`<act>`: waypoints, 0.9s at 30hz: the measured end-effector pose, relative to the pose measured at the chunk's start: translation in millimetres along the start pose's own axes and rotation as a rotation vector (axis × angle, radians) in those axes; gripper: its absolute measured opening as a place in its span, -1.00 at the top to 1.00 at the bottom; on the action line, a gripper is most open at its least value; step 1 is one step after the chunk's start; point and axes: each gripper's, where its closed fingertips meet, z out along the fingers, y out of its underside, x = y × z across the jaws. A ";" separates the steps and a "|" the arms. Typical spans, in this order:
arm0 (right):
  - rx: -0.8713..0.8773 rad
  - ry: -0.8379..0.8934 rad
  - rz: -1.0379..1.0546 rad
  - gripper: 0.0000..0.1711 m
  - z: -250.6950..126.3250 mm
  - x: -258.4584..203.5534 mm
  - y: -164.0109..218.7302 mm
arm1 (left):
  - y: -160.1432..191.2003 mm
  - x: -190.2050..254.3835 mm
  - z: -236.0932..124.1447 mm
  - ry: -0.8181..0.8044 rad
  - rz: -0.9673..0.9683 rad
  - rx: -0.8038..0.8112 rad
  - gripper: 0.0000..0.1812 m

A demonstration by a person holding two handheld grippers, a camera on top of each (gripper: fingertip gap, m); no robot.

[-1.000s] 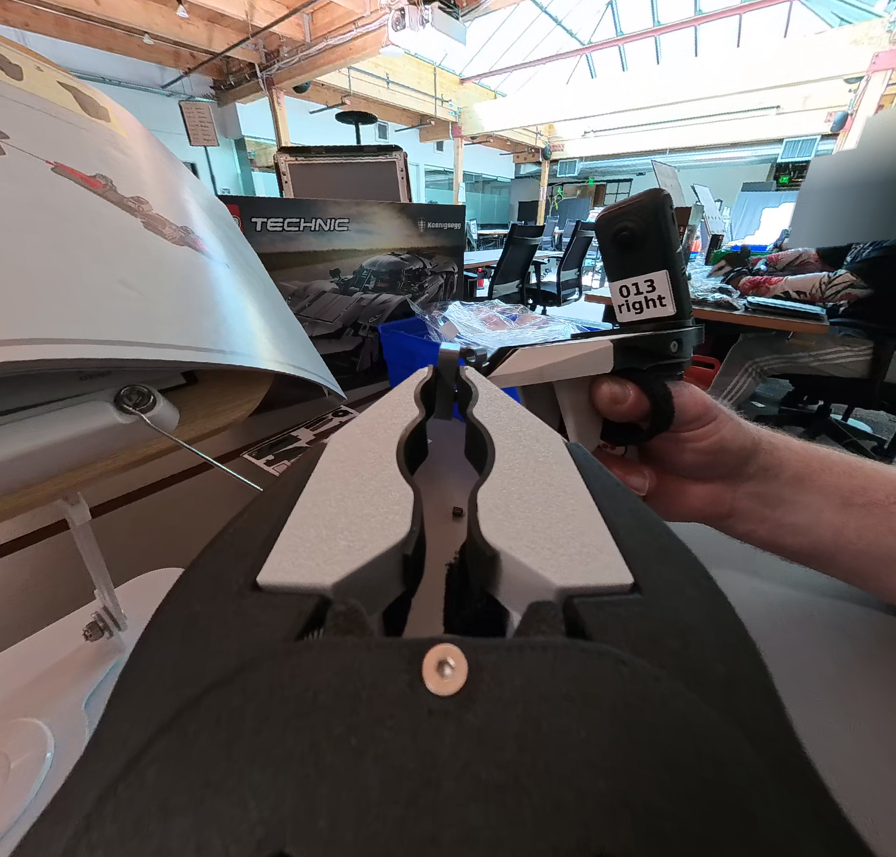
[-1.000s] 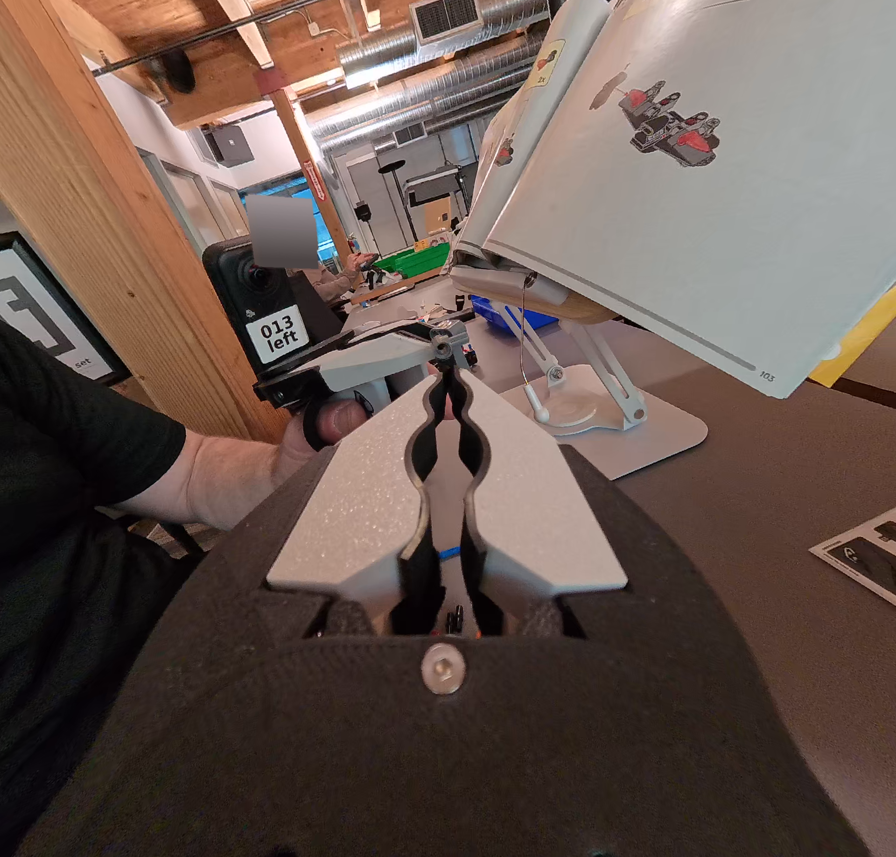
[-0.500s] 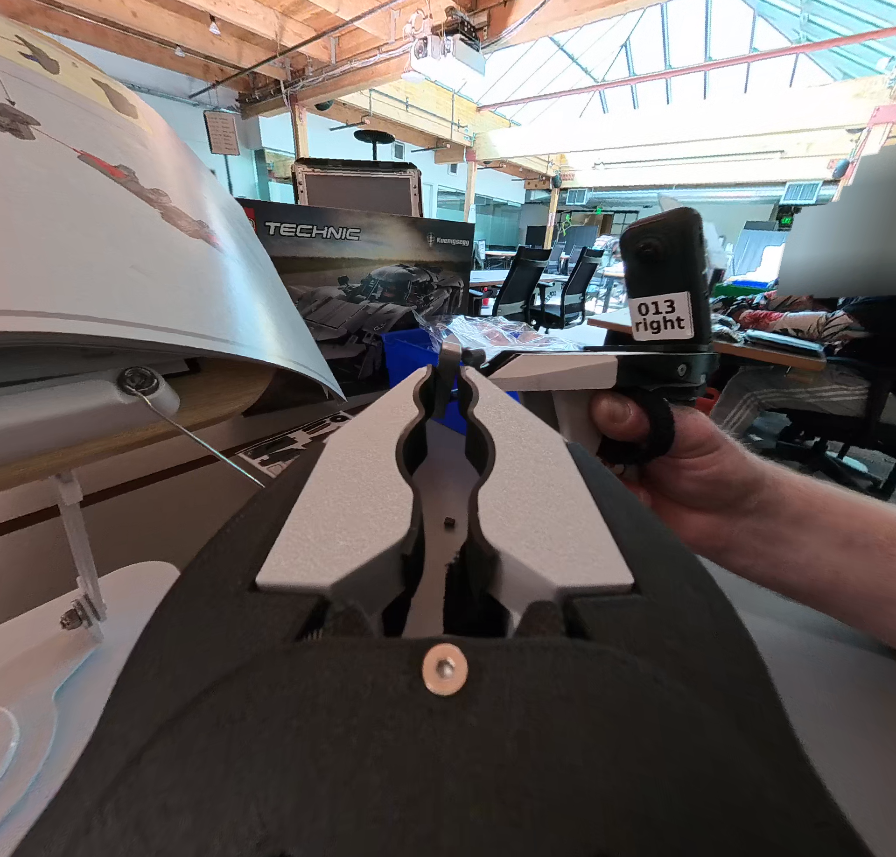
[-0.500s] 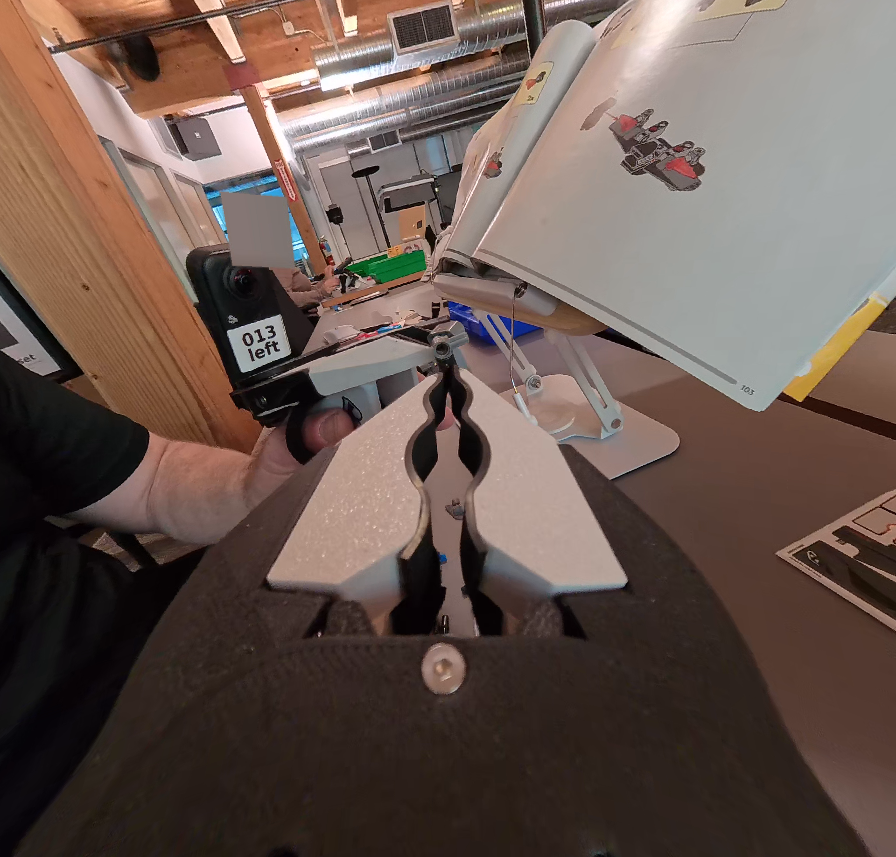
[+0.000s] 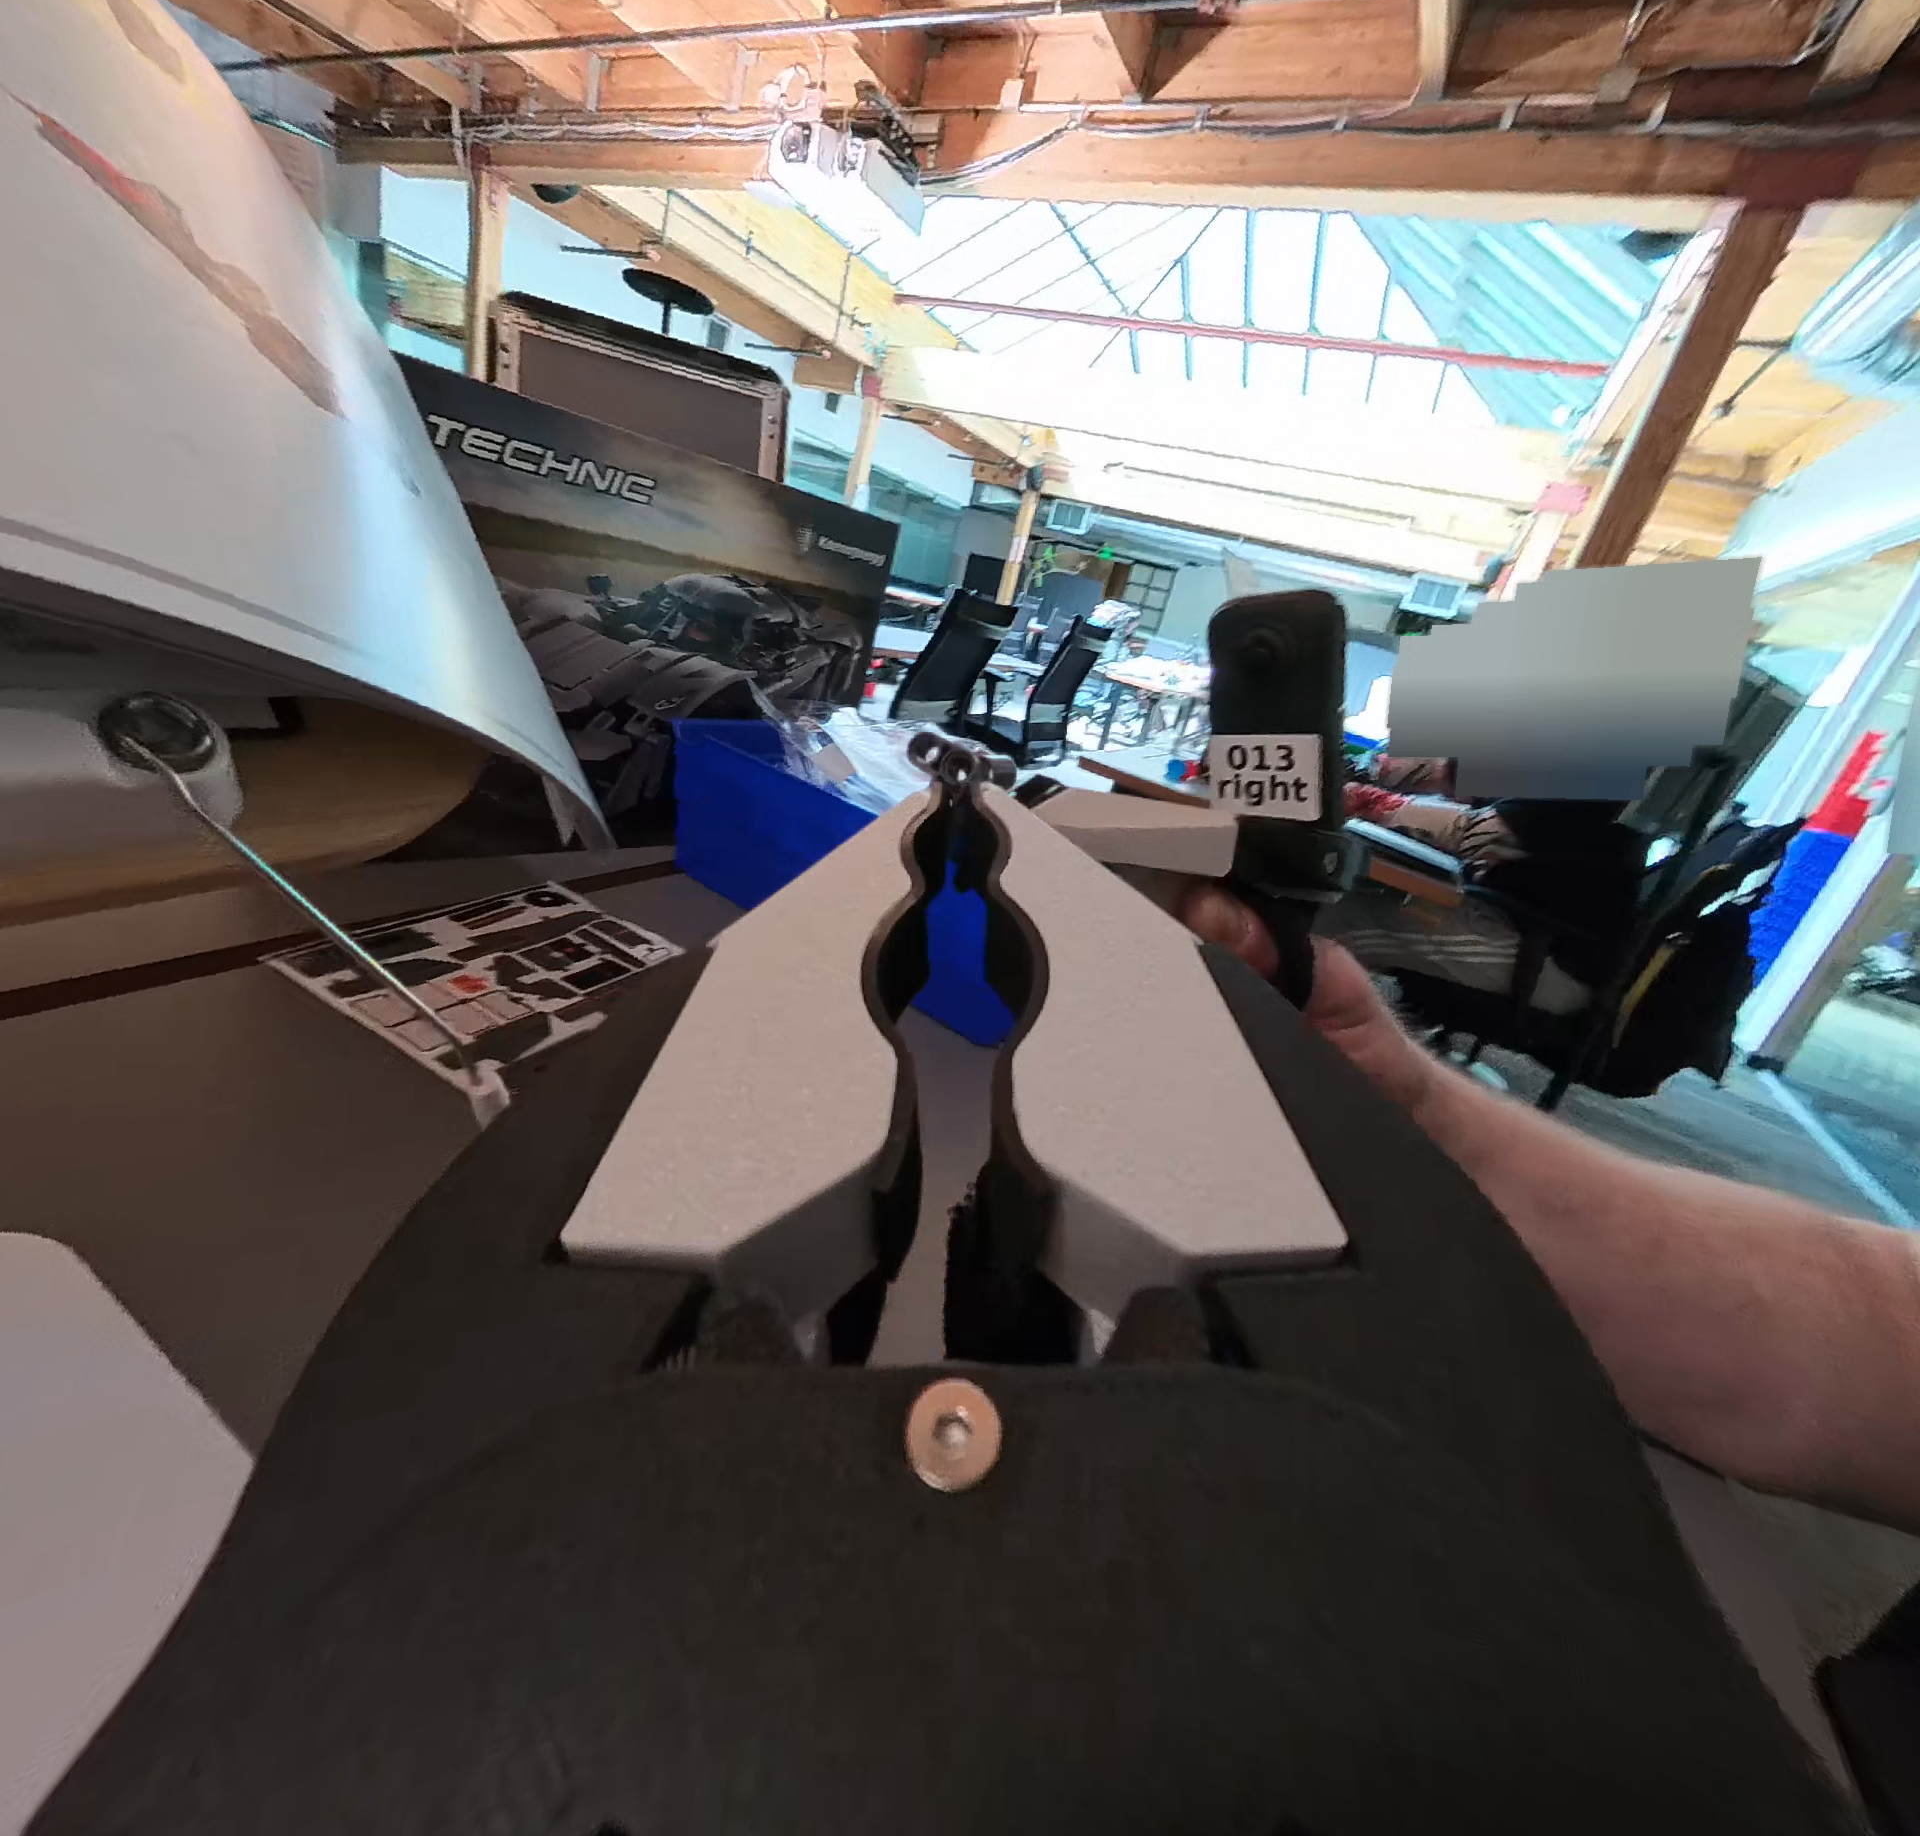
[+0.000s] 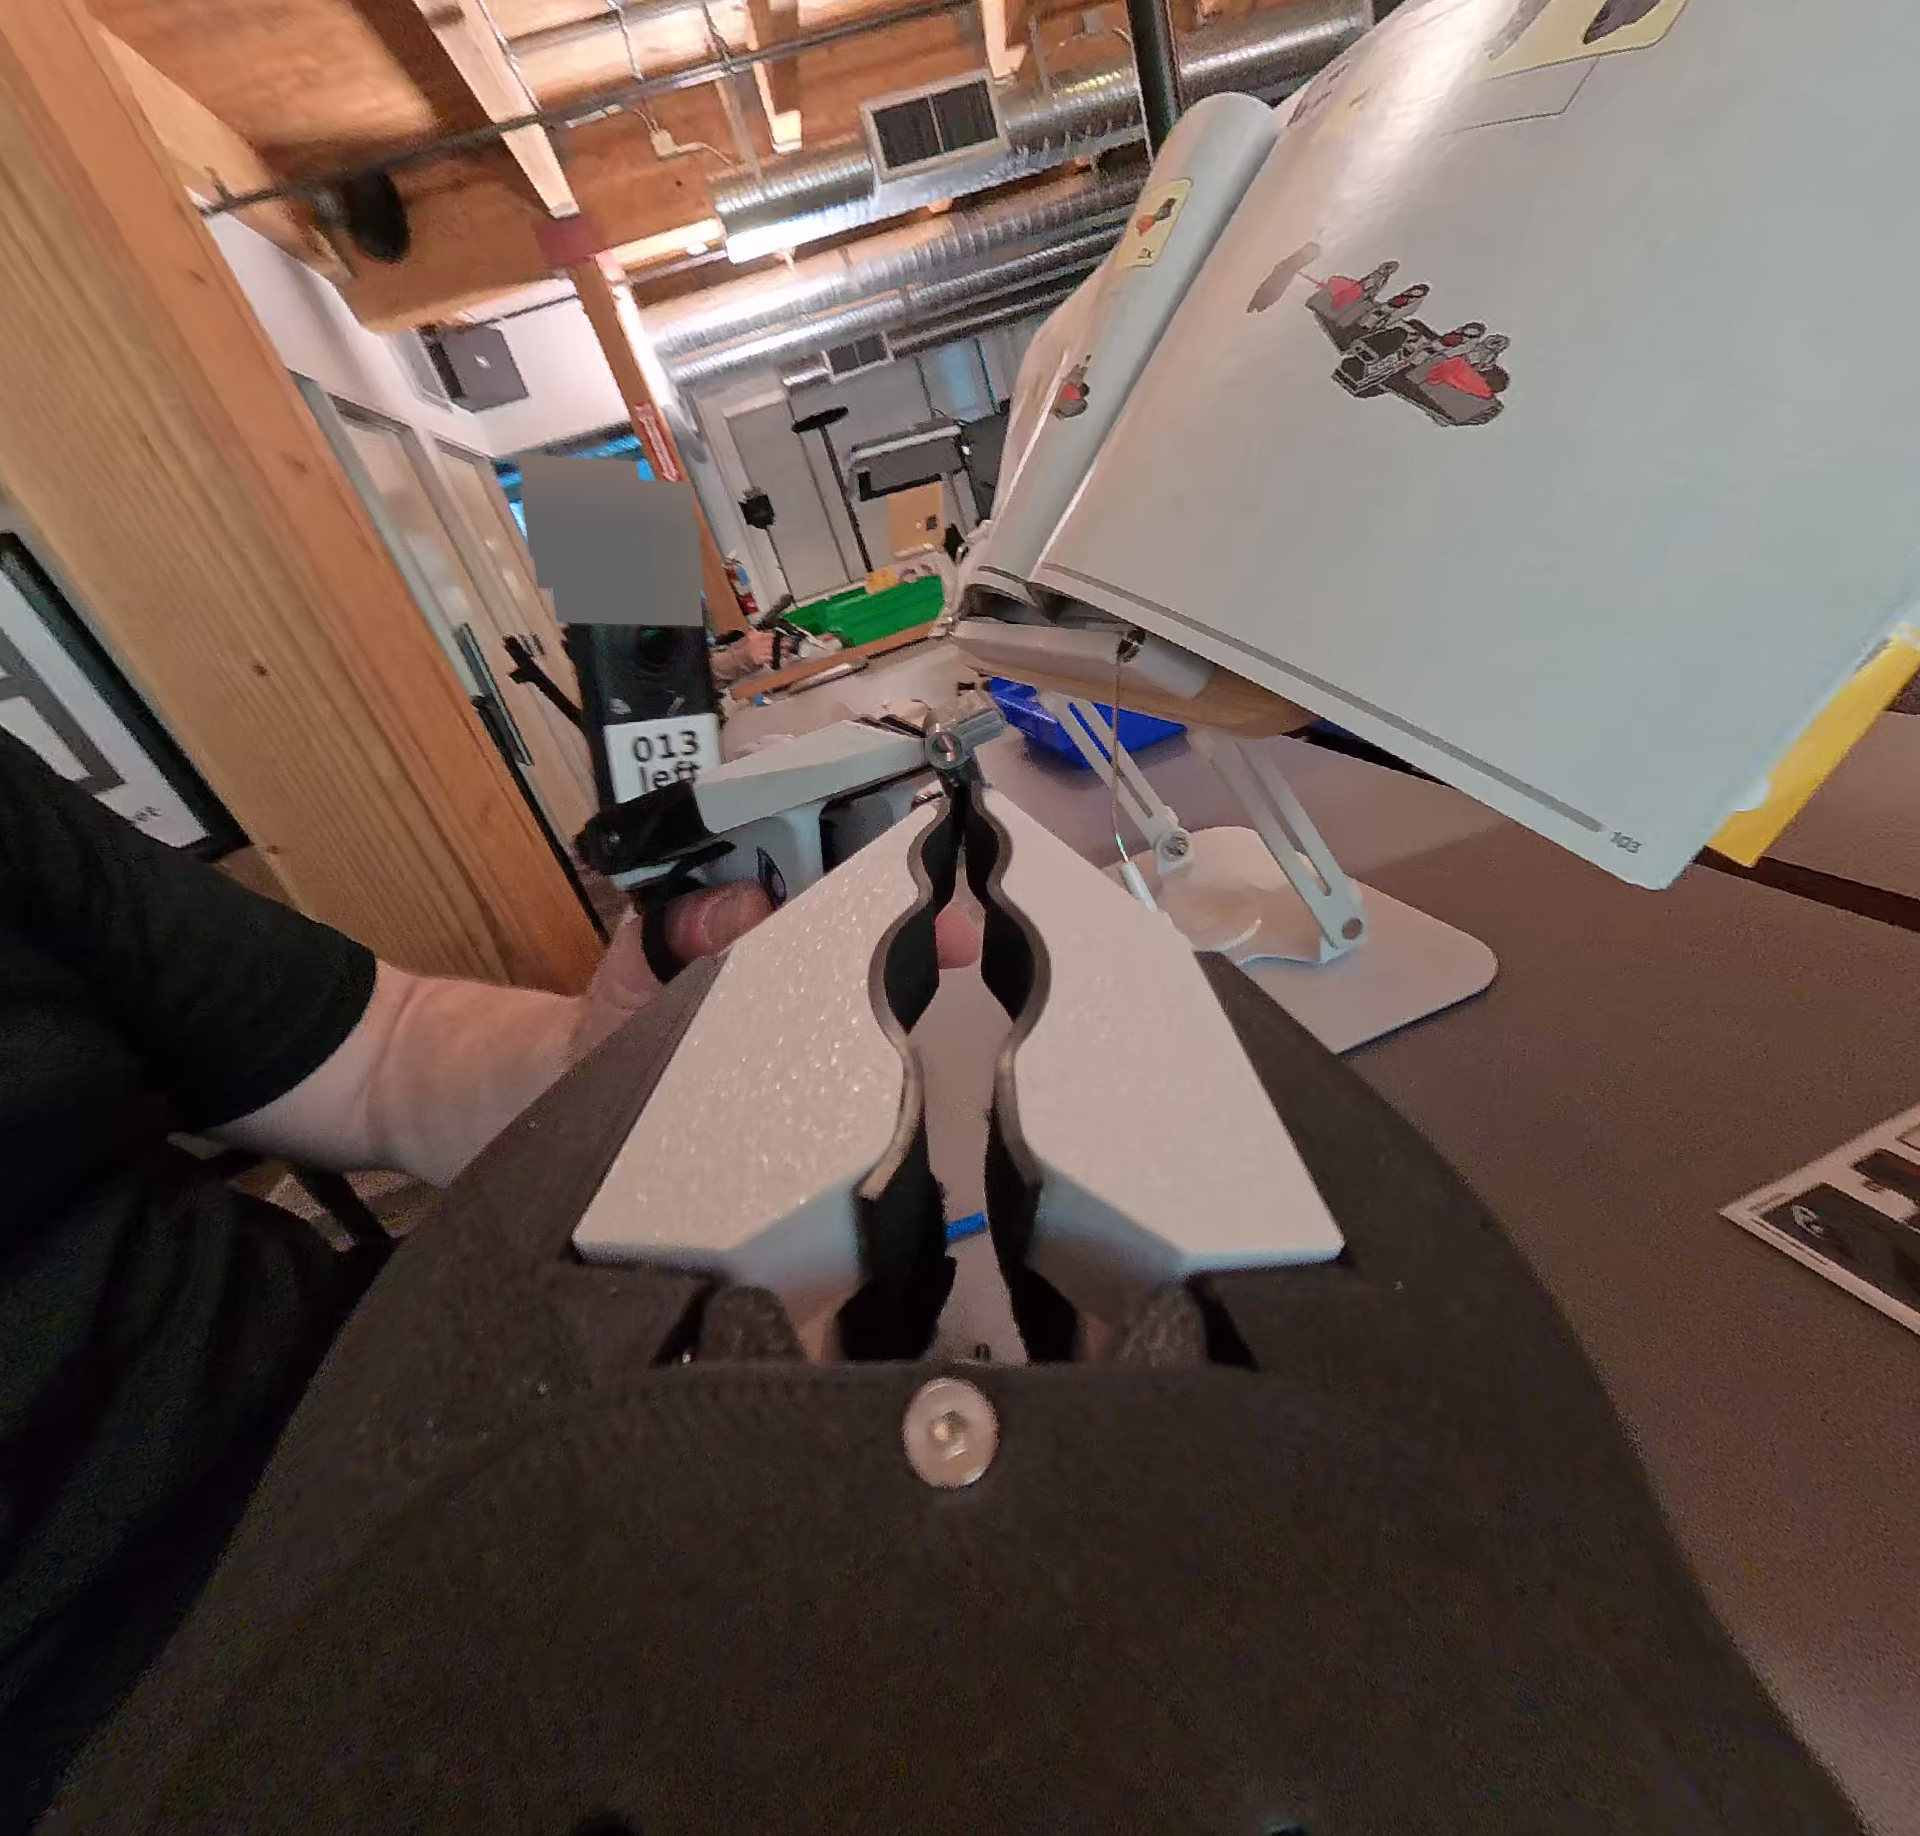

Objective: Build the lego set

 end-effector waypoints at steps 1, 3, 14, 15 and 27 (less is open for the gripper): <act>0.012 -0.015 0.009 1.00 -0.2 -1.5 -1.2 | -1.3 1.3 -0.3 0.024 -0.033 0.010 1.00; 0.037 -0.045 0.024 1.00 -0.4 -5.8 -4.2 | -5.3 4.7 -1.2 0.085 -0.124 0.036 1.00; 0.118 -0.121 0.037 1.00 -0.4 -21.8 -13.4 | -19.8 13.9 -6.4 0.280 -0.456 0.149 1.00; 0.125 -0.124 0.037 1.00 -0.6 -22.8 -14.1 | -20.6 14.8 -6.5 0.287 -0.471 0.157 1.00; 0.139 -0.118 0.040 1.00 -2.8 -21.7 -17.3 | -16.6 12.6 -3.1 0.263 -0.604 0.193 1.00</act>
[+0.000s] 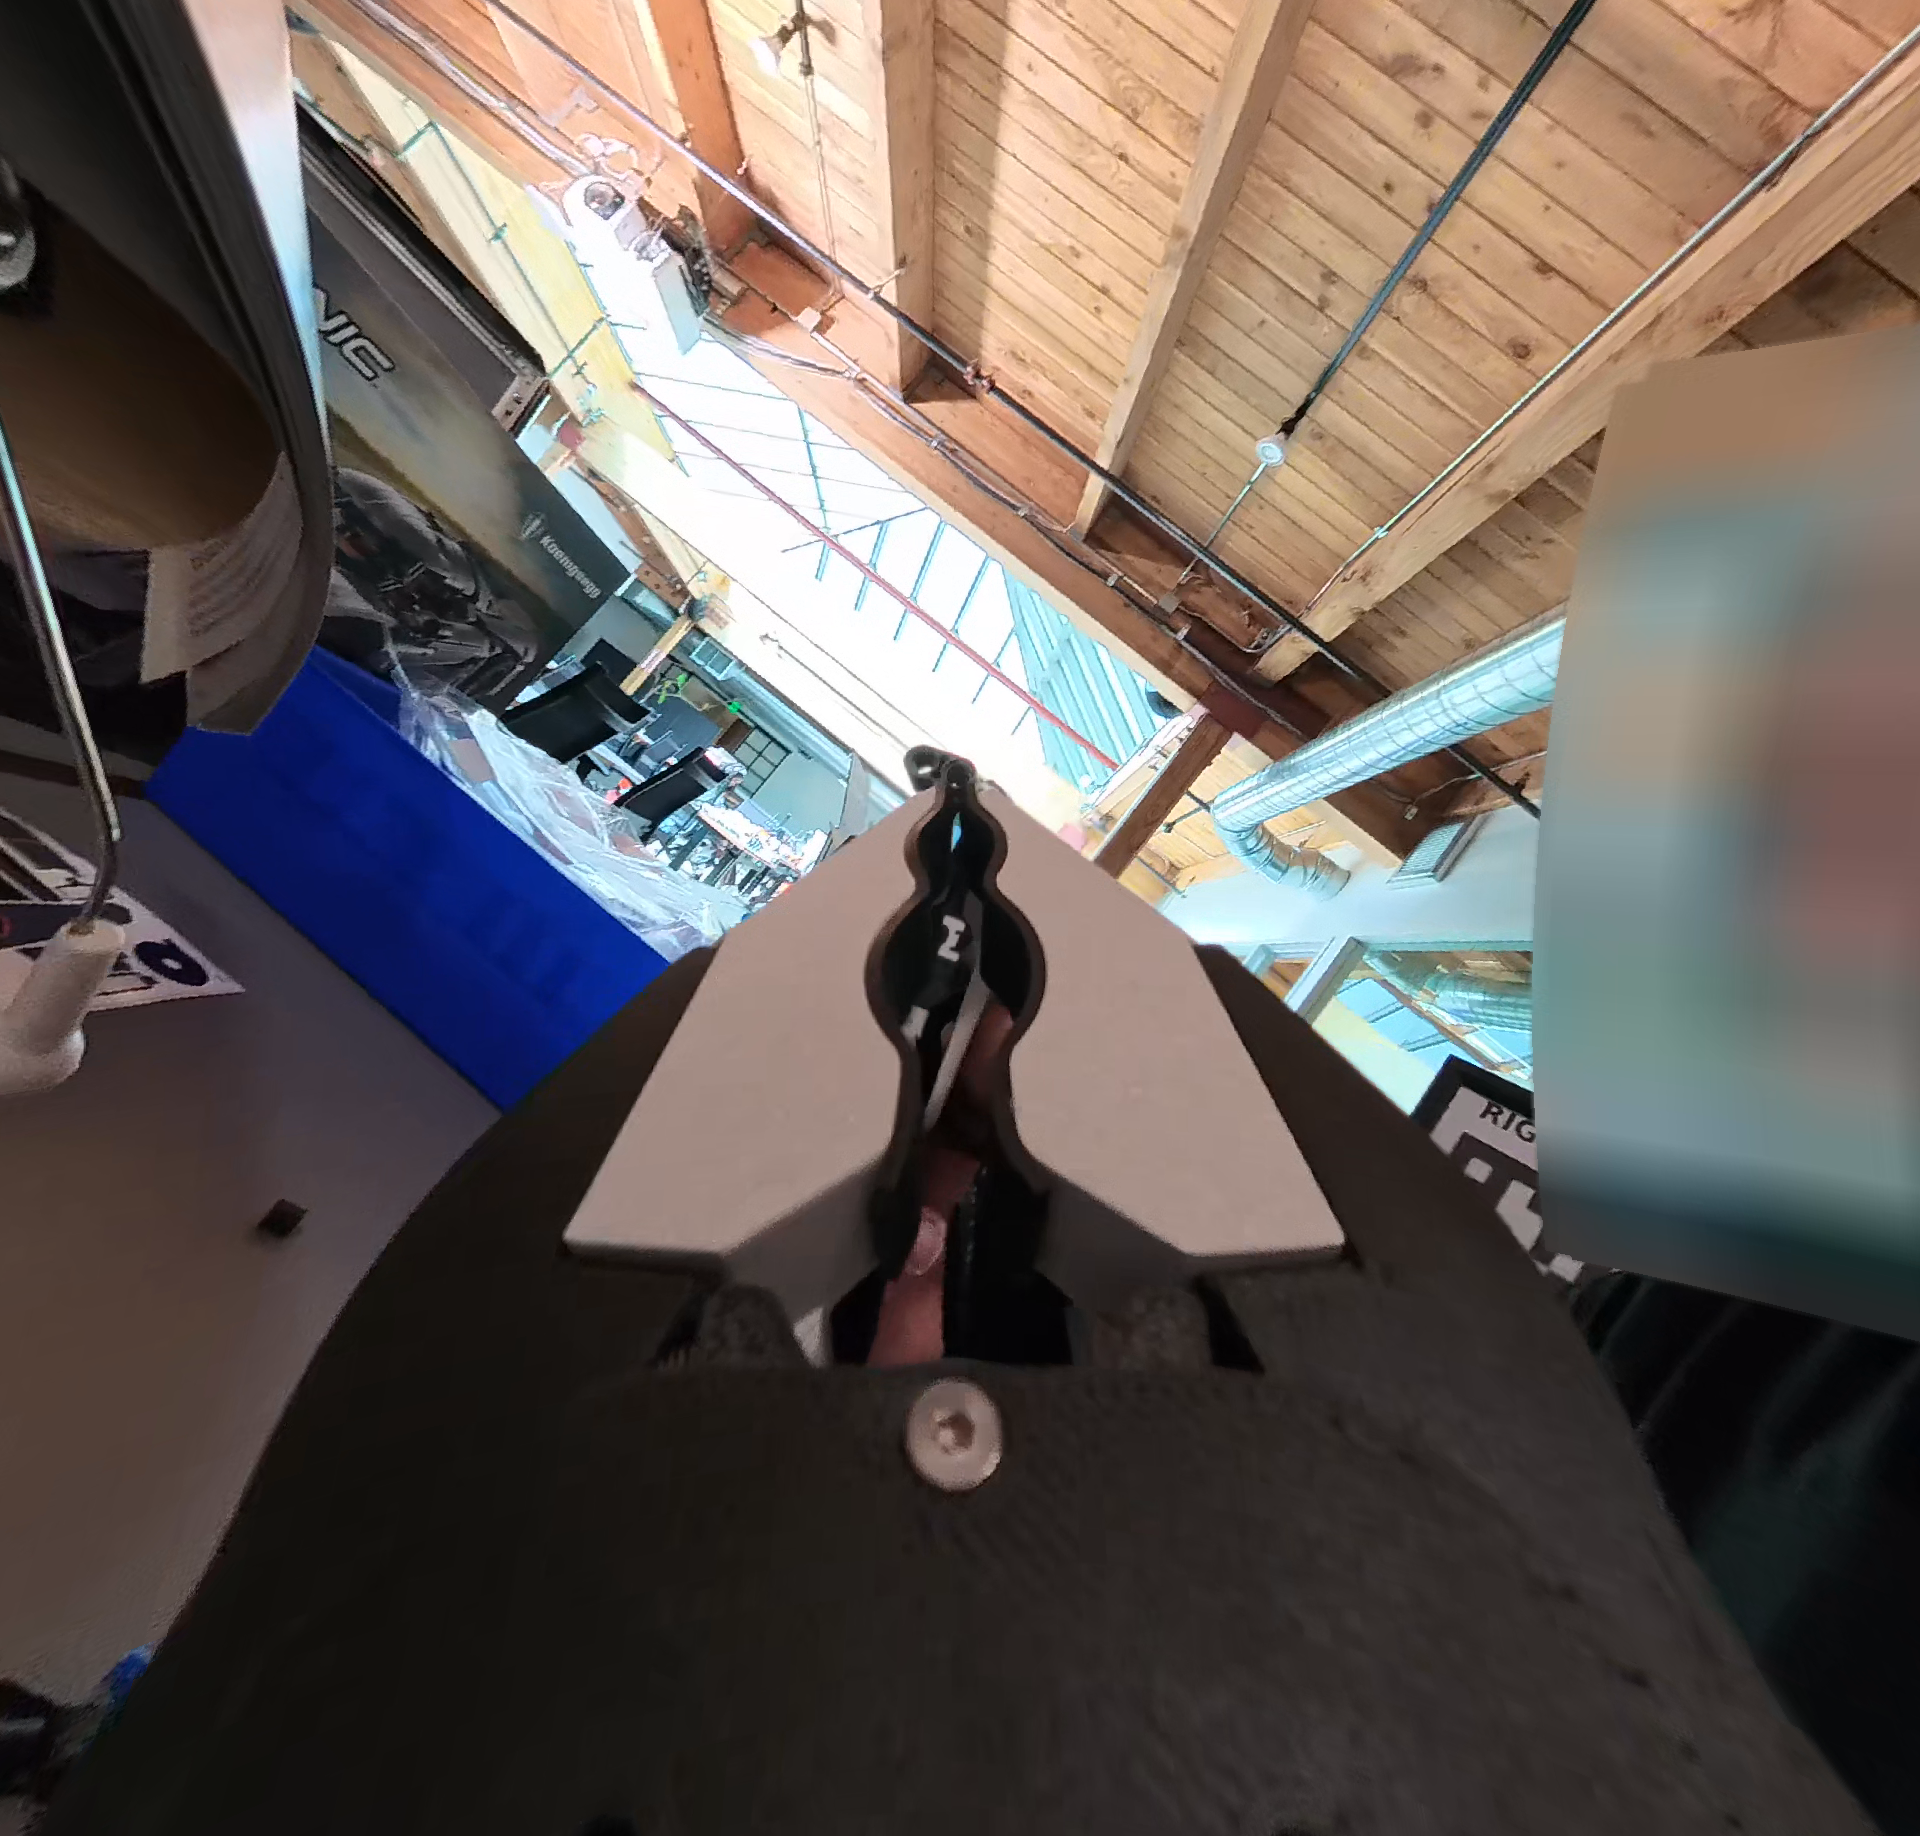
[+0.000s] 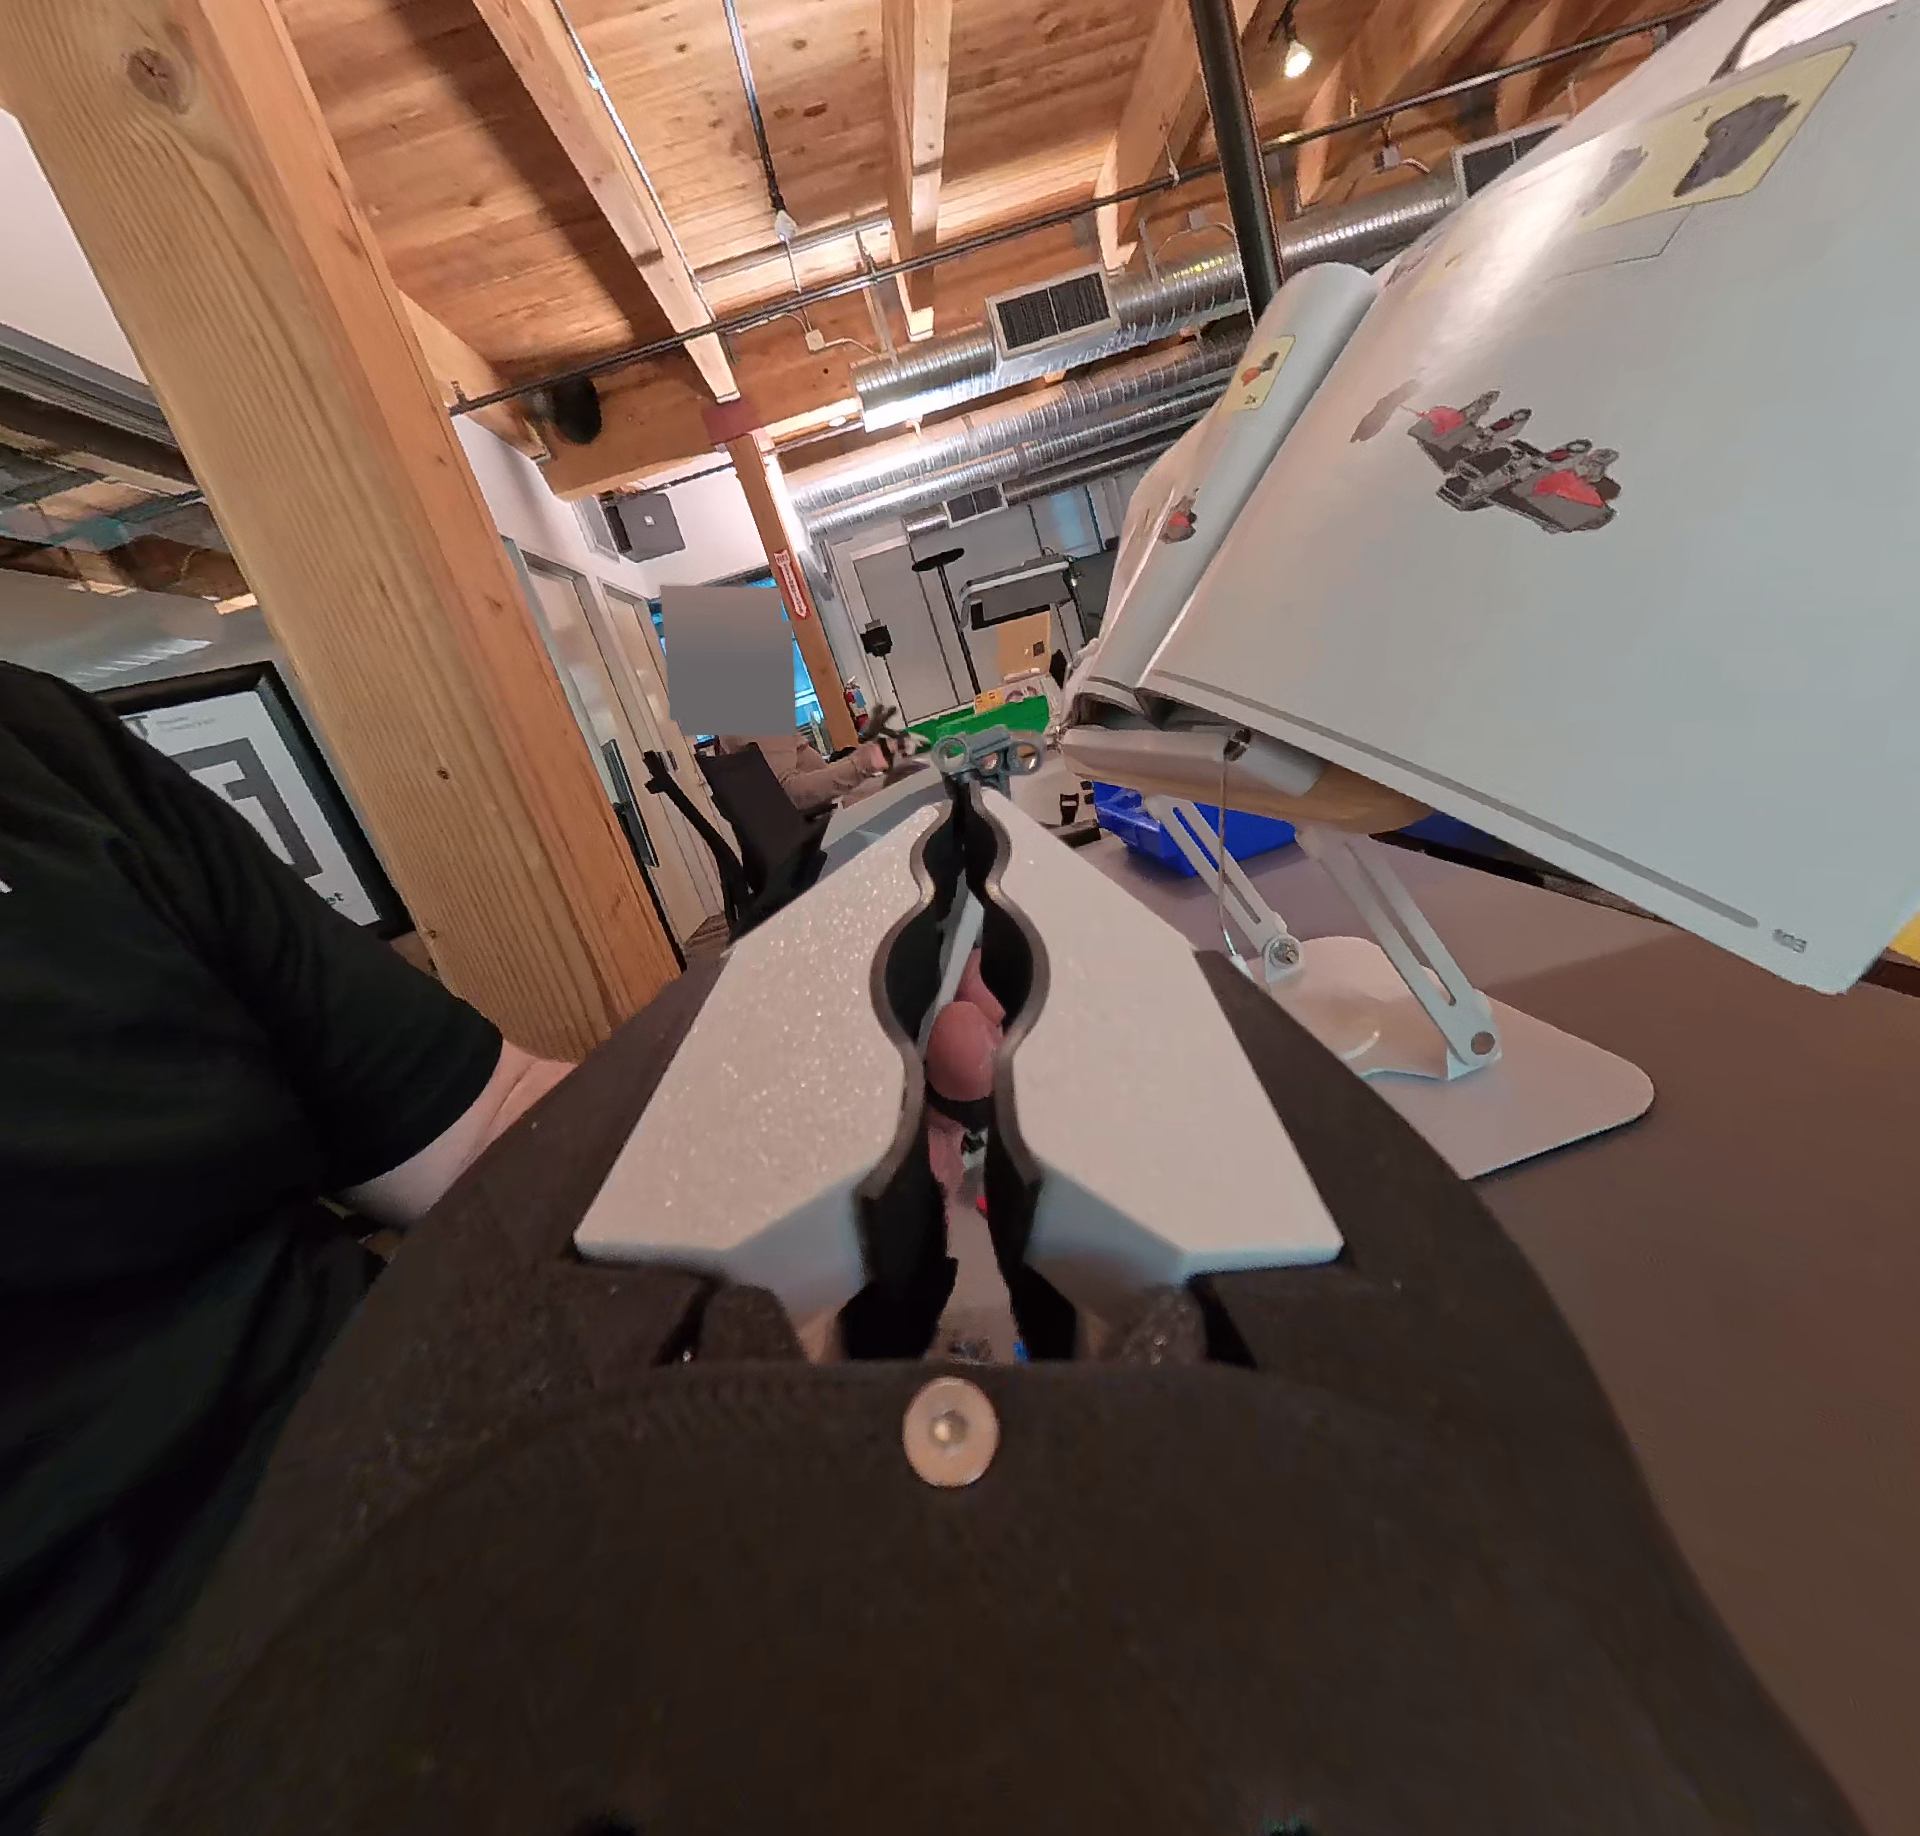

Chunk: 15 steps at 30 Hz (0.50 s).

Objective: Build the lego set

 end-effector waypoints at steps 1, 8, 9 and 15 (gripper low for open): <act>-0.013 0.007 0.005 1.00 -0.2 2.4 1.6 | 0.4 -2.2 -0.9 -0.016 0.006 -0.007 1.00; -0.066 -0.017 0.044 1.00 -0.1 4.1 7.4 | 3.4 -5.2 -5.0 -0.070 0.022 -0.041 1.00; -0.079 -0.021 0.050 1.00 -0.1 3.6 7.5 | 4.2 -4.8 -5.7 -0.071 0.024 -0.049 1.00; -0.145 0.044 0.119 1.00 -18.4 -3.1 26.8 | 27.7 -3.5 -10.6 -0.085 -0.028 -0.132 1.00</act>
